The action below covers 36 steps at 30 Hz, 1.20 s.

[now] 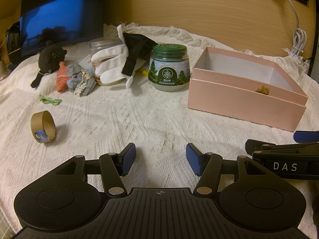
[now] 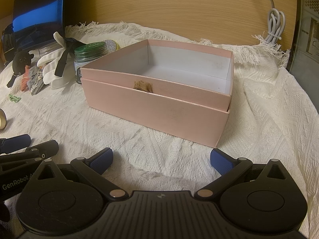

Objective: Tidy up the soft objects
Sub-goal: 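Grasp the tan tape roll with the left gripper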

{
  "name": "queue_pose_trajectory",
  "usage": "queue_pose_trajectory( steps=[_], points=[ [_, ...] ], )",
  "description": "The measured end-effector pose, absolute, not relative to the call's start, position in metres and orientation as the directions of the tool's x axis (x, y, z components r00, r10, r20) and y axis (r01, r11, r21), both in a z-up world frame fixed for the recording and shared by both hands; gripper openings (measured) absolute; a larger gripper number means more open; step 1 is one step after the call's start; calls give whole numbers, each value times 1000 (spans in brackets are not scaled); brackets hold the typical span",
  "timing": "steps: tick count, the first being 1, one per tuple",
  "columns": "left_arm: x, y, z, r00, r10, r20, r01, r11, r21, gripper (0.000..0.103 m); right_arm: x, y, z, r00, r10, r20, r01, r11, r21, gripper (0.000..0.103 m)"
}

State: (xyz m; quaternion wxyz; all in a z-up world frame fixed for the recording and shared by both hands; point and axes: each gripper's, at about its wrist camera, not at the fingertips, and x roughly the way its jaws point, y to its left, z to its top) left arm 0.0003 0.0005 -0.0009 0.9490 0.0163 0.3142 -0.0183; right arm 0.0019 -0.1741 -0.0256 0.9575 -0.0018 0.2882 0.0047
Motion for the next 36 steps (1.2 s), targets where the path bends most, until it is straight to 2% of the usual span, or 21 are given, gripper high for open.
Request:
queue_pose_trajectory(
  steps=[5,9,11,16,19,24,27,29,33,34,36],
  points=[
    [1,2,0,802,-29,-596,46,999,13,62,2,-176,-25,830,21,-558,-20,1000,8,103],
    [0,15,6,790,-96,-606,52,995,-90,60,9,-184,-19,768,58,-638,-38,998,44,103],
    [3,27,14,778,-109,-618,53,993,-108,60,15,-180,-16,729,45,-683,-46,999,16,103],
    [5,88,51,827,-41,-561,-5,997,-80,60,24,-175,-13,663,32,-748,-52,999,-3,103],
    [9,128,59,824,26,-565,-88,993,-82,59,20,-174,-15,675,30,-738,-50,999,-5,103],
    [32,171,44,762,-17,-648,-130,975,-179,59,16,-174,-16,693,26,-720,-44,999,-7,103],
    [44,175,33,740,-45,-671,-115,975,-192,59,14,-176,-16,703,46,-709,-74,997,-9,103],
    [48,176,29,754,-54,-654,-101,975,-198,59,10,-176,-17,718,47,-695,-77,997,-11,103],
    [58,176,19,733,-103,-673,-30,983,-183,59,6,-168,-15,730,12,-683,-48,998,-35,102],
    [58,177,17,726,-110,-679,-18,984,-179,57,5,-164,-13,737,1,-676,-49,997,-51,100],
    [55,181,15,727,-113,-677,-10,985,-175,38,2,-149,-6,762,-3,-648,-75,993,-92,100]
  ],
)
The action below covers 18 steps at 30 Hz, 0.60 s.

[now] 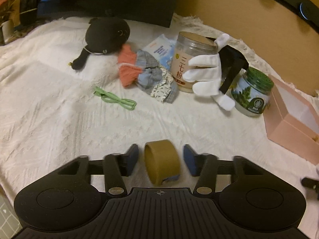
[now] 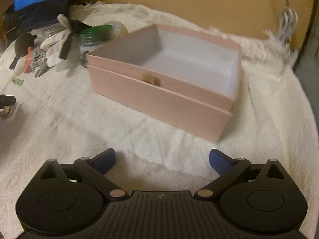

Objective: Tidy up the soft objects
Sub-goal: 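Grasp the tan tape roll with the left gripper, then grasp the green cord with the right gripper while the left gripper holds the tape roll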

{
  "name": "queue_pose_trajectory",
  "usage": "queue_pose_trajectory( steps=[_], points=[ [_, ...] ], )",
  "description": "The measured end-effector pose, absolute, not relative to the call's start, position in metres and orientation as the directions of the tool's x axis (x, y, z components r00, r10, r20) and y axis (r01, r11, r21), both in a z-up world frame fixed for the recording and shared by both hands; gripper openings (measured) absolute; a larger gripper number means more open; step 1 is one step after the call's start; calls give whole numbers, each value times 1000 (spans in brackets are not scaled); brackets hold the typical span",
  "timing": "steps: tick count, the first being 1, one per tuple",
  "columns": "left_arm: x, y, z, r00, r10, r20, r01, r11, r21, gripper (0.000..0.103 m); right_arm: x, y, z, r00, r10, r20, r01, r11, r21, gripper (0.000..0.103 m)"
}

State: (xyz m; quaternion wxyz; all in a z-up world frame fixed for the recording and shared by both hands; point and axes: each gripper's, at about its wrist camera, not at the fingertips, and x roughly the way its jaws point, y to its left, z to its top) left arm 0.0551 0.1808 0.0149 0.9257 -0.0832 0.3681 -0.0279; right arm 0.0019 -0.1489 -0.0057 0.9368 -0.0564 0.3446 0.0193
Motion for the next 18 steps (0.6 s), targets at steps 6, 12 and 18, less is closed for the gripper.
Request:
queue_pose_trajectory(
  steps=[6,12,18],
  points=[
    [48,217,24,698,-154,-700,-29,970,-242,24,23,-69,32,805,155,-572,-274,953,-128,100],
    [49,289,50,742,-123,-659,-96,953,-286,24,80,49,51,698,386,-603,-529,845,-72,94],
    [59,354,55,741,-143,-656,-87,948,-306,24,139,154,41,617,433,-657,-648,754,-111,64]
  ],
)
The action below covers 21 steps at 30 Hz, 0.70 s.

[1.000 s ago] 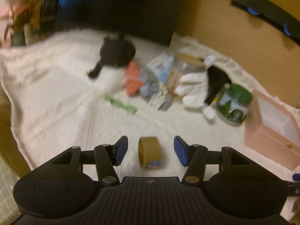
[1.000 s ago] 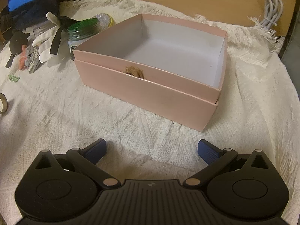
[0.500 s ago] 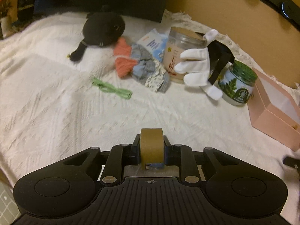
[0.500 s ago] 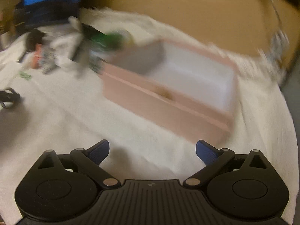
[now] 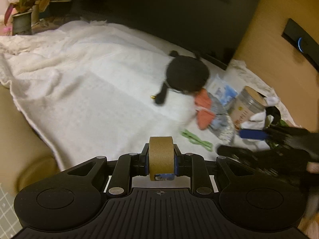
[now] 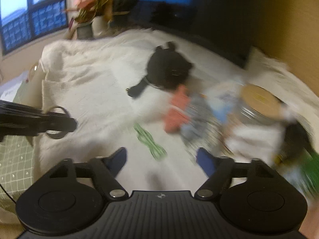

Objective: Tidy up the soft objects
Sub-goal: 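Grasp the green cord with the right gripper while the left gripper holds the tape roll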

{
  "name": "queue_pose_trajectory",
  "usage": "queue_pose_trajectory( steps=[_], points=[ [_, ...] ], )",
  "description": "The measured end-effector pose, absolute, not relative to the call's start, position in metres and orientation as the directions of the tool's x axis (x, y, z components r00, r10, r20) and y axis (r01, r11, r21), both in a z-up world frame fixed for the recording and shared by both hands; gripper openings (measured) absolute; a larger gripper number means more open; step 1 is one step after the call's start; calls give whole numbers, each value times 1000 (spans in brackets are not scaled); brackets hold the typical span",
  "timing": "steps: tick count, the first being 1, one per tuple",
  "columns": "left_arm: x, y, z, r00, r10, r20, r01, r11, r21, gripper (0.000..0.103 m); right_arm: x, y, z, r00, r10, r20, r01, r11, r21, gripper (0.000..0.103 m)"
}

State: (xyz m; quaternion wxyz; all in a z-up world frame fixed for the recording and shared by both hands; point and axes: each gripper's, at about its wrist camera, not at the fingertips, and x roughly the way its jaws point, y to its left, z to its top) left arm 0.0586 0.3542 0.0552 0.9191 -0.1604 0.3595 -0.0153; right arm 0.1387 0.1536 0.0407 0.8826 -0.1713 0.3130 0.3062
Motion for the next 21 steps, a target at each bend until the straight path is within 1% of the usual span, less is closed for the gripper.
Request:
queue_pose_trajectory(
  steps=[1,4,5,6,7,8,11,14,17,21],
  points=[
    [60,360,53,735,-156,-660,-79,947,-312,24,148,165,37,606,427,-671,-657,745,-119,59],
    [67,376,47,717,-198,-668,-56,939,-338,24,163,185,26,578,407,-707,-672,729,-130,53],
    [71,379,45,711,-211,-670,-49,937,-347,24,164,189,23,569,403,-716,-676,726,-129,48],
    [74,381,44,707,-222,-672,-42,935,-353,24,167,192,20,558,397,-729,-679,723,-126,38],
    [79,384,42,702,-234,-673,-34,932,-360,24,167,191,19,548,406,-732,-683,722,-111,35],
    [82,385,41,698,-241,-674,-27,932,-361,24,167,192,21,541,406,-737,-683,723,-103,22],
    [97,383,44,688,-271,-674,12,932,-362,24,161,189,26,546,407,-732,-678,728,-102,22],
    [109,371,49,675,-309,-670,64,929,-363,24,145,172,41,545,428,-721,-660,749,-55,22],
    [115,348,54,652,-367,-663,135,917,-375,24,122,136,58,572,418,-706,-603,798,-16,22],
    [117,300,60,579,-481,-658,274,875,-399,24,90,75,68,619,353,-702,-476,879,22,22]
  ],
)
